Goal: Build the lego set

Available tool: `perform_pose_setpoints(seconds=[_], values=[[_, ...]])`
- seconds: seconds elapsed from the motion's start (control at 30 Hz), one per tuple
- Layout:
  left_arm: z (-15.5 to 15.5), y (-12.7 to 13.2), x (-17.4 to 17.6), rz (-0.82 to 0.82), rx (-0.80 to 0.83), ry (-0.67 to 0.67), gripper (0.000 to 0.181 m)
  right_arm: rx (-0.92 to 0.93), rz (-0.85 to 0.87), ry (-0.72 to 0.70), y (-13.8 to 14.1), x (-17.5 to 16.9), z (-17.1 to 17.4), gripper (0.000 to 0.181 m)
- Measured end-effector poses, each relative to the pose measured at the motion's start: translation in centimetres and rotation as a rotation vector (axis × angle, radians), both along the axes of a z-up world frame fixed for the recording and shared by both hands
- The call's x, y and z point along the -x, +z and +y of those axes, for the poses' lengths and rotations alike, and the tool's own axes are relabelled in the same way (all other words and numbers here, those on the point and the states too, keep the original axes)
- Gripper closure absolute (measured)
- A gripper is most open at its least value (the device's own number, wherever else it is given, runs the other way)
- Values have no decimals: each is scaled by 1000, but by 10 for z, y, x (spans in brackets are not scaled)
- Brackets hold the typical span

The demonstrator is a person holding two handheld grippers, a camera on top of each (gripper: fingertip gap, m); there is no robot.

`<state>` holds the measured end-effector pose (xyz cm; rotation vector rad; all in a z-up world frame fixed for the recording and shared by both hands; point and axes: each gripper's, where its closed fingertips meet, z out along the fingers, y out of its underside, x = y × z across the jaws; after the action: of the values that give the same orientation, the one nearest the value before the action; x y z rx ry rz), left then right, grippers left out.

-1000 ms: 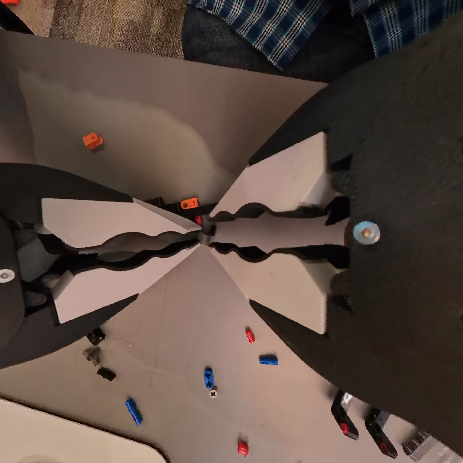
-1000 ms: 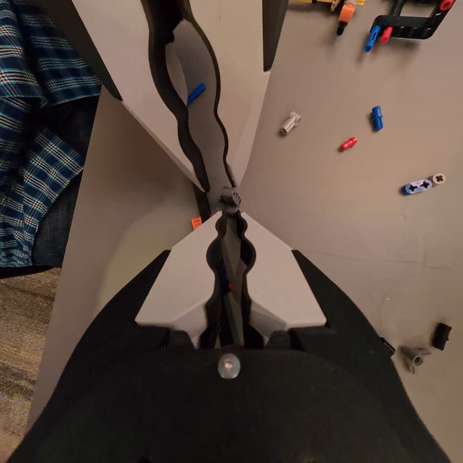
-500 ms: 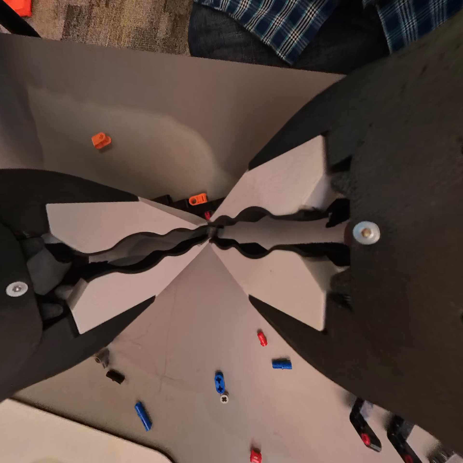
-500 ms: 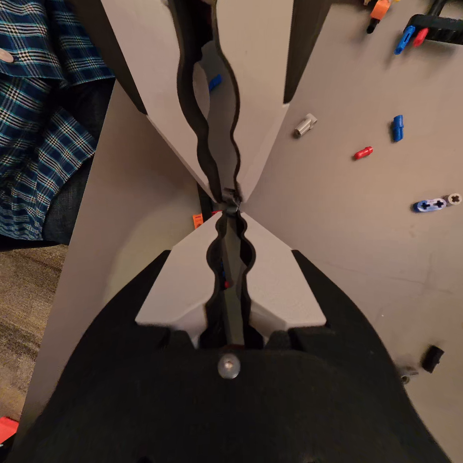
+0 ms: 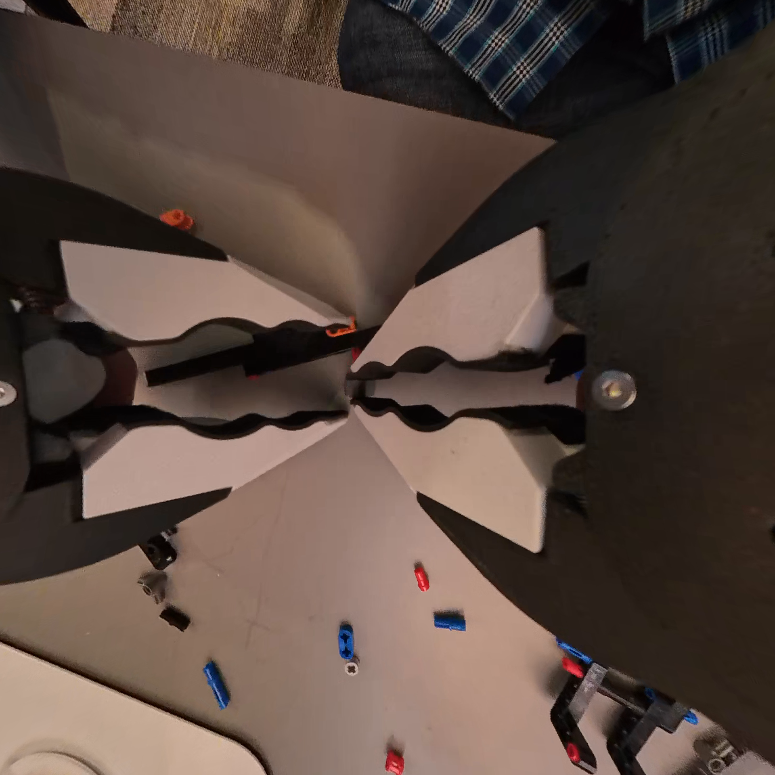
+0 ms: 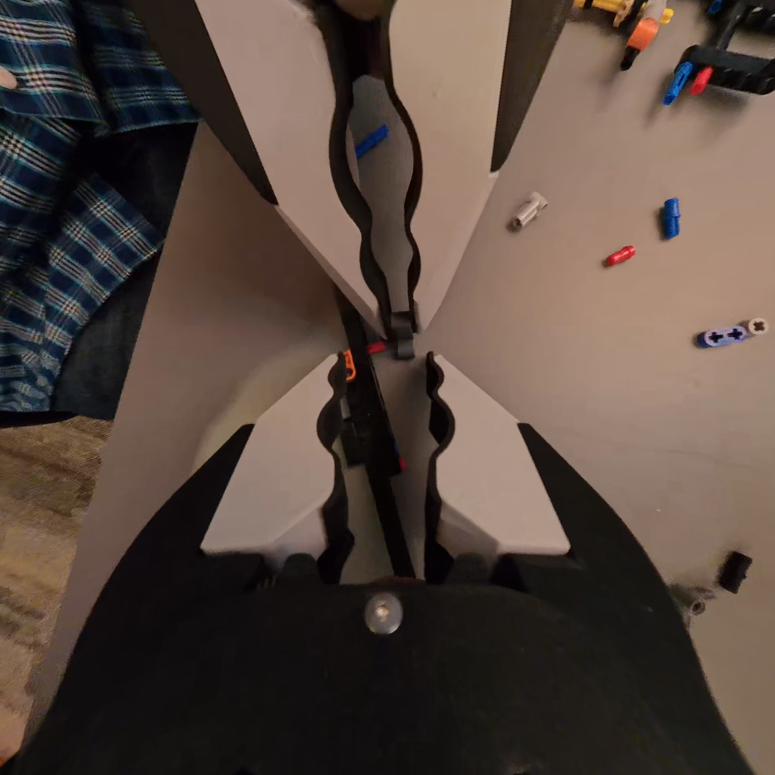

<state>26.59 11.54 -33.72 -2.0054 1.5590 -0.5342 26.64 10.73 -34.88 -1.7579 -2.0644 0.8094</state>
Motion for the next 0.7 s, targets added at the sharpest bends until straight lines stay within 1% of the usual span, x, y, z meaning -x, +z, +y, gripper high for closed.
perform_pose_setpoints(seconds=[0.03, 0.1, 0.27, 0.37, 0.43, 0.53, 0.7], values=[[-2, 0, -1, -4, 4, -2, 176, -16, 8, -7, 0, 1, 0, 141], [-2, 0, -1, -7, 2, 11, 176, -30, 18, -15, 0, 3, -2, 138], [-2, 3, 2, 0, -27, 28, 176, -57, 37, -42, 4, -2, -2, 139], [-3, 7, 3, -15, -17, 59, 176, -54, 47, -29, 9, -5, -6, 138], [-5, 7, 4, -14, -5, 77, 175, -59, 36, -13, 6, -6, -7, 138], [-7, 1, 7, 19, -9, 100, 176, -66, 38, 14, 3, -4, -11, 144], [-14, 0, 5, 6, 15, 125, 175, -80, 44, 11, -3, 1, -13, 143]])
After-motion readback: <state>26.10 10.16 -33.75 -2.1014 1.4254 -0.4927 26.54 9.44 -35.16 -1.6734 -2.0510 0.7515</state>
